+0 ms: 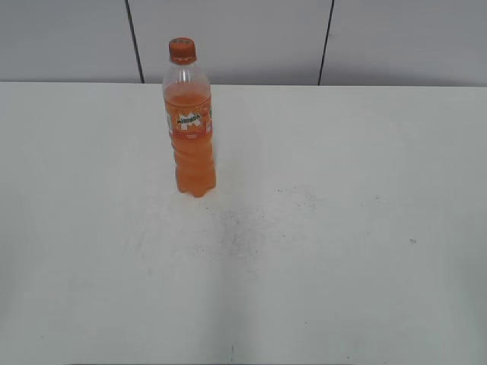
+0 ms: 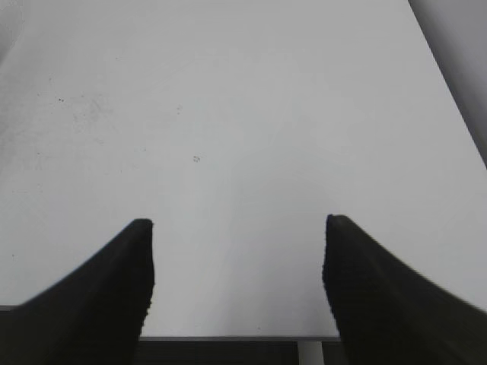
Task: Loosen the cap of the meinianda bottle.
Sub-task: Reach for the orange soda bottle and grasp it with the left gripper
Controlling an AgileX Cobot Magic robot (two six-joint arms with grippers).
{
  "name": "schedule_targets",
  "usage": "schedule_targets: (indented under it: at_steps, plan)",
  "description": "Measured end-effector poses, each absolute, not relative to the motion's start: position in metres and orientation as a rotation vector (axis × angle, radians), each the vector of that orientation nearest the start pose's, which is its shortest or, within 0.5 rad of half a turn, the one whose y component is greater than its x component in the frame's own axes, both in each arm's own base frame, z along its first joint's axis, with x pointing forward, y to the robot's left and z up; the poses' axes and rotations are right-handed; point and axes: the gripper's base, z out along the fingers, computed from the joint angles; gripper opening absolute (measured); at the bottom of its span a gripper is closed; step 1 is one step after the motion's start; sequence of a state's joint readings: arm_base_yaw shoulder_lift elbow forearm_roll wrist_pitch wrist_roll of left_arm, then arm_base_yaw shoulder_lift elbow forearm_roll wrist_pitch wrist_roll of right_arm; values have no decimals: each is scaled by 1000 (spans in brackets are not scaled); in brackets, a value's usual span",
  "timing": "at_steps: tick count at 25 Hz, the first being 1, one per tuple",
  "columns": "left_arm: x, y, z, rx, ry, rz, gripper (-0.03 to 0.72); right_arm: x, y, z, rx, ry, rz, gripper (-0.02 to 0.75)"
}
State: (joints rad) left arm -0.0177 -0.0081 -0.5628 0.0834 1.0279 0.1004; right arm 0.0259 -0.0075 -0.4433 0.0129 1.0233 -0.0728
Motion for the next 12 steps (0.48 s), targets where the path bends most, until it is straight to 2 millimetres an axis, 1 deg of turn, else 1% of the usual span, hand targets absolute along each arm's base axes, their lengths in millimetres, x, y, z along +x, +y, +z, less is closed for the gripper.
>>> schedule_targets:
  at_steps: [3,12]
  plan:
    - [-13,7,297,109,1938,153,499,2,1,264,-67,2055,7,522]
    - [-13,7,297,109,1938,153,499,2,1,264,-56,2053,14,522]
